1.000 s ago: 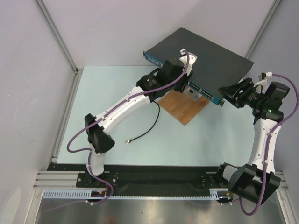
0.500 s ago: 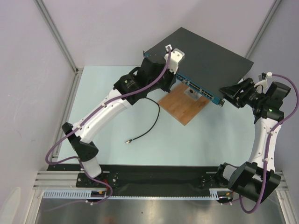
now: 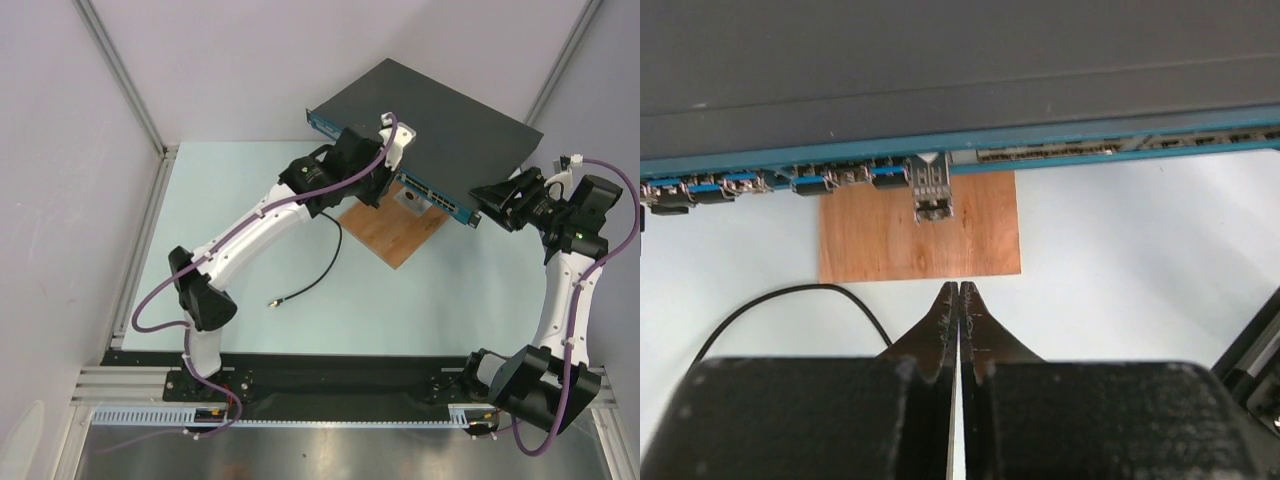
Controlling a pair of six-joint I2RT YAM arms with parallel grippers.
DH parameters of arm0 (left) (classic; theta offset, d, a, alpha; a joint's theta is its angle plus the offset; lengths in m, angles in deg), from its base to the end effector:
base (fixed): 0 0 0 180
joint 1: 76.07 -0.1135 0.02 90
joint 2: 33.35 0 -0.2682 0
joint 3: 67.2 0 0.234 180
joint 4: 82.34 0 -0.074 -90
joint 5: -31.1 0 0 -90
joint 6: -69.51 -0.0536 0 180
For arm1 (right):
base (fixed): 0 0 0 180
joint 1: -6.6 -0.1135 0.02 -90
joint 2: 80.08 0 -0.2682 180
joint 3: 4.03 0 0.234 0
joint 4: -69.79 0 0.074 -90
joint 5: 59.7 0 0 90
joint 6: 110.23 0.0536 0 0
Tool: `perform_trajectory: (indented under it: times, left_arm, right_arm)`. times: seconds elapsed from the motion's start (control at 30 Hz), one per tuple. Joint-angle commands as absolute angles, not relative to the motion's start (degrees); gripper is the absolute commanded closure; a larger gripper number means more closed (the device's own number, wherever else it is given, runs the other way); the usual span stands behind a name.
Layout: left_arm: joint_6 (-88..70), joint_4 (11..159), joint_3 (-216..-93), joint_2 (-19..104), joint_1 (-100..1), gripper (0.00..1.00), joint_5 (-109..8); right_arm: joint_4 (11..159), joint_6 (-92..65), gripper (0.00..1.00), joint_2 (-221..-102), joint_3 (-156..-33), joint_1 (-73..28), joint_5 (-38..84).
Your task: Insert the plug into the switch port
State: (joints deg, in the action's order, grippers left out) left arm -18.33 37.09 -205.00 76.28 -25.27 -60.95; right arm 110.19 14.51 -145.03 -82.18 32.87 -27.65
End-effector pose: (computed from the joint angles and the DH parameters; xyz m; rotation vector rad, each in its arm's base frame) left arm 0.2695 -0.3274 0.4082 0.8775 1.9936 -0.4990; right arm 0.2222 -0.0590 0.3631 0.4043 1.9301 1.1159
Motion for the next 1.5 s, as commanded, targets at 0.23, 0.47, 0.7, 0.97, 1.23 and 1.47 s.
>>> perform_trajectory:
  times: [0.23,0.47,0.7,0.97,1.23,1.47]
  left_arm:
    - [-17.49,40.7,-211.08,78.71,-25.54,1.0,-65.14]
    - [-17.94,42.72,-211.79,80.56,-25.54,1.0,-66.2]
    - [-17.32,46.06,-211.96,81.26,-25.62,1.0,-66.72]
    - [-16.71,49.76,-214.86,83.89,-25.62,0.99,-66.64]
    - [-17.84,54.76,-216.97,85.66,-25.62,1.0,-66.2]
    - [-18.2,58.45,-221.19,88.55,-25.62,1.0,-66.37]
  right_arm:
    - [106.89,10.27,1.0,-146.18,-84.2,32.18,-28.76]
    - [107.33,9.92,1.0,-146.18,-84.2,32.18,-28.76]
    - [107.59,9.74,1.0,-146.26,-83.93,32.27,-28.68]
    - [108.12,9.3,1.0,-146.18,-83.76,32.36,-28.76]
    - [108.21,8.86,1.0,-146.53,-83.67,32.27,-28.67]
    - [108.03,8.86,1.0,-146.88,-83.4,32.18,-28.59]
